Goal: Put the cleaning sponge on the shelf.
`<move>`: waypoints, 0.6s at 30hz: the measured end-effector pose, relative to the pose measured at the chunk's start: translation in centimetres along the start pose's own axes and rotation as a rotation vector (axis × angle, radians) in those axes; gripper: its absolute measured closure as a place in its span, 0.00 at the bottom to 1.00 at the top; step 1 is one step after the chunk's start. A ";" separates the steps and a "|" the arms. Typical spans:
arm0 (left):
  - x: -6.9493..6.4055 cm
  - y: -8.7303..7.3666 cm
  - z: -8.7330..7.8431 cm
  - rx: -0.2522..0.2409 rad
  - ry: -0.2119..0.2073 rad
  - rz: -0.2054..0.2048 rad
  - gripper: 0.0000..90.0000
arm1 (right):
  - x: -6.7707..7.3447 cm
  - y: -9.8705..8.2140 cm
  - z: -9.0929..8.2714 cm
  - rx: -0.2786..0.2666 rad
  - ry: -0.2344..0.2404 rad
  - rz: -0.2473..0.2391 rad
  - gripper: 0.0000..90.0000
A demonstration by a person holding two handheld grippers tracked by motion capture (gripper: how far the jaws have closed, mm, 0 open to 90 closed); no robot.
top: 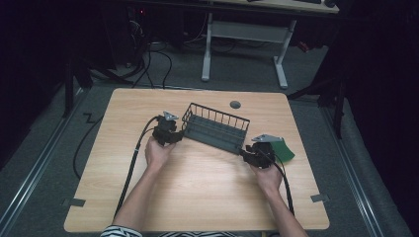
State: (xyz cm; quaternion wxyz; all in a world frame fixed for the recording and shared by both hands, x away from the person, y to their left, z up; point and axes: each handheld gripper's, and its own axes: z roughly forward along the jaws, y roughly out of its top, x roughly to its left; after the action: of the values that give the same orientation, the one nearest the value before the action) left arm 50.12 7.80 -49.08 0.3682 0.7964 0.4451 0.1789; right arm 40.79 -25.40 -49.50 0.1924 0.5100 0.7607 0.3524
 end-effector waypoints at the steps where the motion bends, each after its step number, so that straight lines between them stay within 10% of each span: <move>1: 0.1 0.0 0.1 0.003 0.003 0.000 0.68 | 0.0 0.0 0.1 0.001 0.001 0.002 0.73; 18: 0.2 -0.2 1.7 -0.002 -0.009 -0.024 0.79 | -0.3 0.1 1.0 0.009 -0.004 0.012 0.84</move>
State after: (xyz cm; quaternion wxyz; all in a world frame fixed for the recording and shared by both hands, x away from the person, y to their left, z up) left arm 51.10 7.31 -50.36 0.3732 0.7914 0.4528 0.1716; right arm 41.60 -25.27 -50.13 0.1895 0.5159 0.7590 0.3492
